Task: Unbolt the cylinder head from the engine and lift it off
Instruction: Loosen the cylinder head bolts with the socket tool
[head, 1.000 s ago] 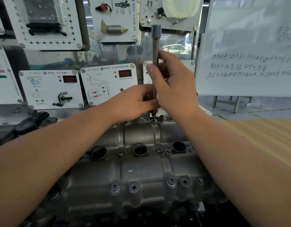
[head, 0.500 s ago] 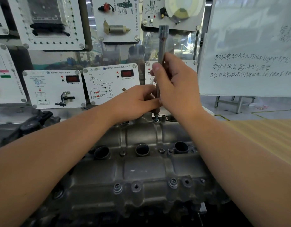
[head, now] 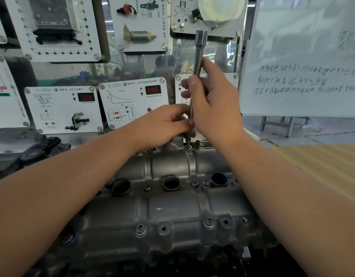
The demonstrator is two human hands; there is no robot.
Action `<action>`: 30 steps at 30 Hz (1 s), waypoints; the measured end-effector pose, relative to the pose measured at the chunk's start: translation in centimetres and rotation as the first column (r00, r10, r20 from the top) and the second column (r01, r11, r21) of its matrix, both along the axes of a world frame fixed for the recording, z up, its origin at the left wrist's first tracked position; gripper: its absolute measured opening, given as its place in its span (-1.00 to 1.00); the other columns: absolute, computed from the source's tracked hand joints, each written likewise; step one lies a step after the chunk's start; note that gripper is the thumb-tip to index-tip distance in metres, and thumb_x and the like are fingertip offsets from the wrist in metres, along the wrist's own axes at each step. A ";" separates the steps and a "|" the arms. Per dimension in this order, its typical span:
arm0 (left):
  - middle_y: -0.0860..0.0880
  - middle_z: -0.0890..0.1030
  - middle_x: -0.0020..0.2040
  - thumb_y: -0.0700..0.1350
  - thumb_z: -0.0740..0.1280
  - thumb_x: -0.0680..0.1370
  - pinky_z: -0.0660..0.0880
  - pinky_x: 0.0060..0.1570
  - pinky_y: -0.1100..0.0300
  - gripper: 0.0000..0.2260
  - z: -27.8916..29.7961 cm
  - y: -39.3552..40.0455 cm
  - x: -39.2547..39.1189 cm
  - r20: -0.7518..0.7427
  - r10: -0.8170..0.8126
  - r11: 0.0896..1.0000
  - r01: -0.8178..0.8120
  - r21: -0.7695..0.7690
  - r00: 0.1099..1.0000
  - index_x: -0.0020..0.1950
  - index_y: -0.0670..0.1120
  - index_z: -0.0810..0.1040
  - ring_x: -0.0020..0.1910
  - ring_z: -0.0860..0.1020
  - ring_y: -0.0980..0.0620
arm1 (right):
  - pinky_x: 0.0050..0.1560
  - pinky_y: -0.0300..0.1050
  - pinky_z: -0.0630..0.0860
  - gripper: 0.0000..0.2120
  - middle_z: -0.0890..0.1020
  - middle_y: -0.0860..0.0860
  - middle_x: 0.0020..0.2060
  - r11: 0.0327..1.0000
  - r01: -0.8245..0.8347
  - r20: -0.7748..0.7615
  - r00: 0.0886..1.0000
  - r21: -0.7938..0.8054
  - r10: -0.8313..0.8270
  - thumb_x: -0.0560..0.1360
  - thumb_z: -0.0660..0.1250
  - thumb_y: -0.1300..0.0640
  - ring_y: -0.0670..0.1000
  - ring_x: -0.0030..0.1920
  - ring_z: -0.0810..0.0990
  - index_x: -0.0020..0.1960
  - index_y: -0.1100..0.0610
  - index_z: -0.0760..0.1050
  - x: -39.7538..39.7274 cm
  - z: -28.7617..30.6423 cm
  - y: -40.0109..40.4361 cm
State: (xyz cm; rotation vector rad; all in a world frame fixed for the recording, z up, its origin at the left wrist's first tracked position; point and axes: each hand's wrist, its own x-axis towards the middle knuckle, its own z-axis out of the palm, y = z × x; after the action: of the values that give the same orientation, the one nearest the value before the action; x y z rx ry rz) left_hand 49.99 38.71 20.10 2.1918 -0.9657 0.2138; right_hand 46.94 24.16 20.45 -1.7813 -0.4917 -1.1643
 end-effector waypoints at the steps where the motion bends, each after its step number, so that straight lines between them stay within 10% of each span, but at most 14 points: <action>1: -0.03 0.72 0.07 0.00 0.30 0.67 0.52 0.09 -0.39 -0.76 0.0 0.0 0.0 -0.002 -0.006 1.000 0.006 0.007 1.000 0.27 -0.08 0.56 0.08 0.61 -0.41 | -0.02 -0.21 0.60 -0.59 0.69 -0.14 -0.13 1.000 -0.016 -0.007 1.000 0.016 0.016 0.67 0.19 0.10 -0.19 -0.09 0.67 0.50 0.13 0.34 0.0 -0.1 0.0; 9: 0.04 0.70 -0.12 0.07 0.38 0.61 0.59 -0.07 -0.16 -0.73 0.2 -0.1 -0.1 0.054 0.050 0.998 -0.052 0.032 0.997 0.19 -0.08 0.58 -0.19 0.65 -0.01 | -0.08 -0.22 0.56 -0.70 0.65 -0.18 -0.18 1.000 0.017 0.046 0.999 -0.001 -0.017 0.61 0.33 0.04 -0.19 -0.15 0.62 0.28 0.14 0.54 0.1 -0.1 -0.1; 12: 0.04 0.72 -0.04 0.02 0.33 0.65 0.60 -0.04 -0.27 -0.78 0.0 0.0 0.0 -0.004 0.036 0.999 -0.036 -0.007 0.999 0.23 -0.05 0.58 -0.08 0.68 -0.18 | -0.08 0.00 0.63 -0.73 0.69 -0.09 -0.16 1.000 0.013 0.008 1.000 -0.017 -0.012 0.64 0.22 0.06 -0.11 -0.13 0.66 0.28 0.13 0.51 0.0 0.0 0.0; 17: 0.01 0.73 0.01 0.02 0.34 0.64 0.56 0.05 -0.26 -0.76 0.1 -0.1 -0.1 0.028 0.043 0.999 -0.044 0.021 0.999 0.24 -0.08 0.58 0.01 0.66 -0.25 | -0.10 -0.30 0.57 -0.56 0.67 -0.19 -0.17 0.999 -0.042 -0.013 0.999 0.024 0.042 0.66 0.22 0.07 -0.20 -0.14 0.67 0.51 0.13 0.31 0.0 -0.1 -0.1; 23: 0.00 0.72 -0.06 0.03 0.37 0.62 0.59 -0.05 -0.14 -0.77 -0.1 -0.2 0.2 0.035 0.041 0.999 -0.041 0.008 0.999 0.18 -0.09 0.59 -0.12 0.67 -0.04 | -0.11 -0.01 0.54 -0.76 0.66 0.05 -0.24 0.998 0.038 0.033 0.999 -0.047 -0.037 0.64 0.24 0.06 -0.01 -0.19 0.62 0.05 0.24 0.54 -0.3 0.0 -0.1; 27: 0.01 0.73 0.02 -0.01 0.31 0.67 0.55 0.08 -0.27 -0.80 -0.2 -0.1 0.1 0.019 0.017 1.000 -0.017 -0.001 1.000 0.23 -0.05 0.60 0.04 0.65 -0.29 | -0.08 -0.11 0.58 -0.69 0.69 -0.06 -0.16 0.999 0.005 -0.010 1.000 -0.033 -0.006 0.68 0.18 0.09 -0.08 -0.15 0.66 0.39 0.14 0.44 -0.5 0.1 0.1; 30: 0.14 0.71 -0.10 0.04 0.34 0.64 0.56 0.00 -0.19 -0.84 0.1 0.0 0.2 0.075 0.038 0.998 -0.041 0.047 0.996 0.14 0.00 0.61 -0.11 0.66 -0.12 | -0.15 -0.31 0.54 -0.60 0.67 -0.17 -0.19 0.999 -0.028 0.004 1.000 -0.022 0.028 0.66 0.25 0.07 -0.18 -0.19 0.64 0.48 0.11 0.35 -0.4 0.0 0.1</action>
State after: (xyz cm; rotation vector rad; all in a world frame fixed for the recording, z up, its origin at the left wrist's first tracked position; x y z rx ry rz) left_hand 50.20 38.68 20.15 2.2621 -0.9778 0.2946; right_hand 46.54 24.24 20.48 -1.7858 -0.5322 -1.1473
